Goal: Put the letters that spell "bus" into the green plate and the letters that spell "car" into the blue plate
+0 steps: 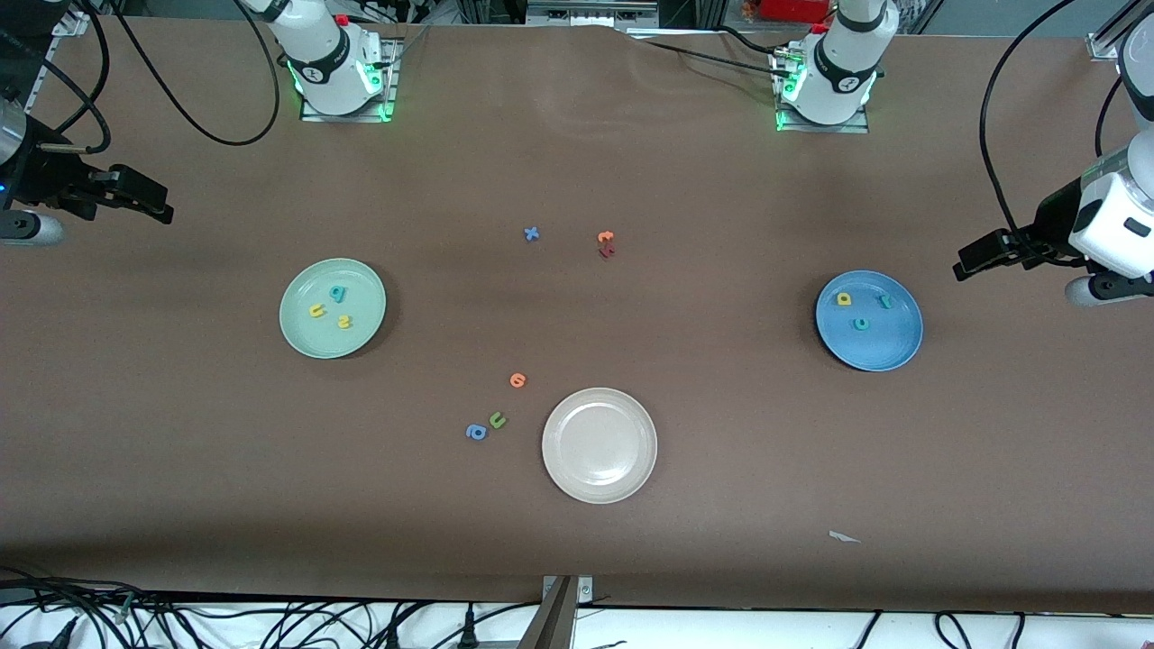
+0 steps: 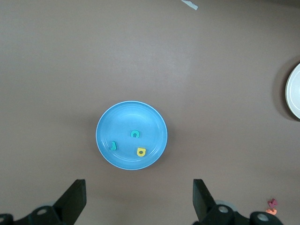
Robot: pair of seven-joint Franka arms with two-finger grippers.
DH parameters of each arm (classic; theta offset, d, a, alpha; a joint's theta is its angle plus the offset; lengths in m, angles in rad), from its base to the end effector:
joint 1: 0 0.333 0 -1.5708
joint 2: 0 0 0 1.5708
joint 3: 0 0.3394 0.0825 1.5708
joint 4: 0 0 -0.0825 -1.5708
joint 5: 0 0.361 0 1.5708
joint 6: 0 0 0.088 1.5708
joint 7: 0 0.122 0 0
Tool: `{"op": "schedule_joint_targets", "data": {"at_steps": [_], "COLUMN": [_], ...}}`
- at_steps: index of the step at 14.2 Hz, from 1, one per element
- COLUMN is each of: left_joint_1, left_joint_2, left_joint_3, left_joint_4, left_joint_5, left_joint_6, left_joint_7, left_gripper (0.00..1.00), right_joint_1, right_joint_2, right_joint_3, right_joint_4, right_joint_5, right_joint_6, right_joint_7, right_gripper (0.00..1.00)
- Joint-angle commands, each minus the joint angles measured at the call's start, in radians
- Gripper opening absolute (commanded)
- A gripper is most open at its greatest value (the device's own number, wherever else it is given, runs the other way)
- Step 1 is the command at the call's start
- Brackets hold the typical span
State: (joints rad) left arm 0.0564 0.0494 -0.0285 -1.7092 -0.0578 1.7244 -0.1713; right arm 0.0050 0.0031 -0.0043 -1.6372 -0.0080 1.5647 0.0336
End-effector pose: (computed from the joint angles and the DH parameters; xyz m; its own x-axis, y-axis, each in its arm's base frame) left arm 0.5530 0.0096 0.5568 0.9775 0.2062 -0.0438 0.2083 -0.9767 0.0514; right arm 0.5279 -0.0006 0.6011 0.9966 -0.0329 -0.0752 -0.0322 -0.9994 0.0105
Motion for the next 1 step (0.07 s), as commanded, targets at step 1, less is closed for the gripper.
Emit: {"op": "schedule_joint_targets", "data": {"at_steps": [1], "left_joint_1": [-0.001], "left_joint_2": [-0.008], "left_joint_3": [0.007], "left_joint_4": [-0.003], "left_joint_5": [-0.02], "left_joint_6": [0.0], "left_joint_7": [0.029], "left_gripper": [1.0], "right_joint_1": [-0.002], "right_joint_2": [-0.005], "right_joint_3": [-0.002], "right_joint_4": [0.003], "right_joint_5": [-0.001], "right_joint_6": [-0.005], "right_joint_7": [-0.015], "right_gripper": [1.0]}}
